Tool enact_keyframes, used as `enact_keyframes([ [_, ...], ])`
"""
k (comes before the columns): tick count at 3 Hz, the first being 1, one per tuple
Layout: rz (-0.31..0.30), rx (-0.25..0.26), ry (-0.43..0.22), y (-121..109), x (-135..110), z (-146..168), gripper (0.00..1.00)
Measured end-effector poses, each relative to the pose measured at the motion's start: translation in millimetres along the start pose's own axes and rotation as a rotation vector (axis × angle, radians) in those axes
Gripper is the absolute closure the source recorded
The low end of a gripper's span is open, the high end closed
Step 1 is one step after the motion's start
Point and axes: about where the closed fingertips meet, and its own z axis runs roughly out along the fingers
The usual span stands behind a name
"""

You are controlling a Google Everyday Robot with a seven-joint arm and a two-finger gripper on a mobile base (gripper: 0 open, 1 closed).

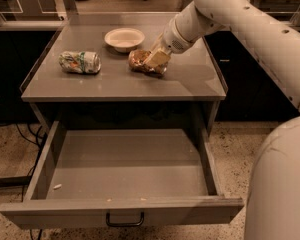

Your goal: Pick orange can from top drawer and place on counter

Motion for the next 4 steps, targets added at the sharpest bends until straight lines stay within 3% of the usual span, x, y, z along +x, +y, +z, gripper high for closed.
enact_keyframes([
  [1,0.000,0.003,-0.001,-1.8,-0.3,-0.7,0.81],
  [2,0.000,0.003,-0.001,-1.8,-0.3,-0.6,0.50],
  [4,0.000,0.003,-0.001,-1.7,-0.3,-0.6,0.03],
])
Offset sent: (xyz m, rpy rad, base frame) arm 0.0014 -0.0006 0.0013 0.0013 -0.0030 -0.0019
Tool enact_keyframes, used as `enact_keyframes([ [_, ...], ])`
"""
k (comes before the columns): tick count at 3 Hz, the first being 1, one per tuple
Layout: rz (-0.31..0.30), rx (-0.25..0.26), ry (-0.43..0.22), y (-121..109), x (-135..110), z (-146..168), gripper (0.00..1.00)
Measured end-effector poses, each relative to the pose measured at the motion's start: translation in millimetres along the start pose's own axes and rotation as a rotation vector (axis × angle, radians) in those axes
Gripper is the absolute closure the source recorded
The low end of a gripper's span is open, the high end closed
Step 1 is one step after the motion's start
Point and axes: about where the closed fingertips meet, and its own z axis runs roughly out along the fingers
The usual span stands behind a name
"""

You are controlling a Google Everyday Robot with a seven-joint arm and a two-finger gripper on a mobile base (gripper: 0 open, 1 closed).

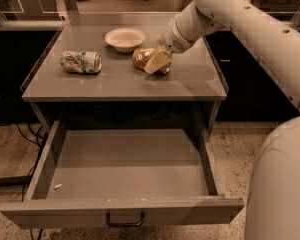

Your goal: Pick orange can from top drawer and place on counter

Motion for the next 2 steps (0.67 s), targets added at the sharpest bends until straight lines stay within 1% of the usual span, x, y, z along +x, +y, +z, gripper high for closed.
enact_keyframes([
  [1,0.000,0.000,0.000,0.0,0.0,0.0,0.00],
  [2,0.000,0.000,0.000,0.0,0.0,0.0,0.00],
])
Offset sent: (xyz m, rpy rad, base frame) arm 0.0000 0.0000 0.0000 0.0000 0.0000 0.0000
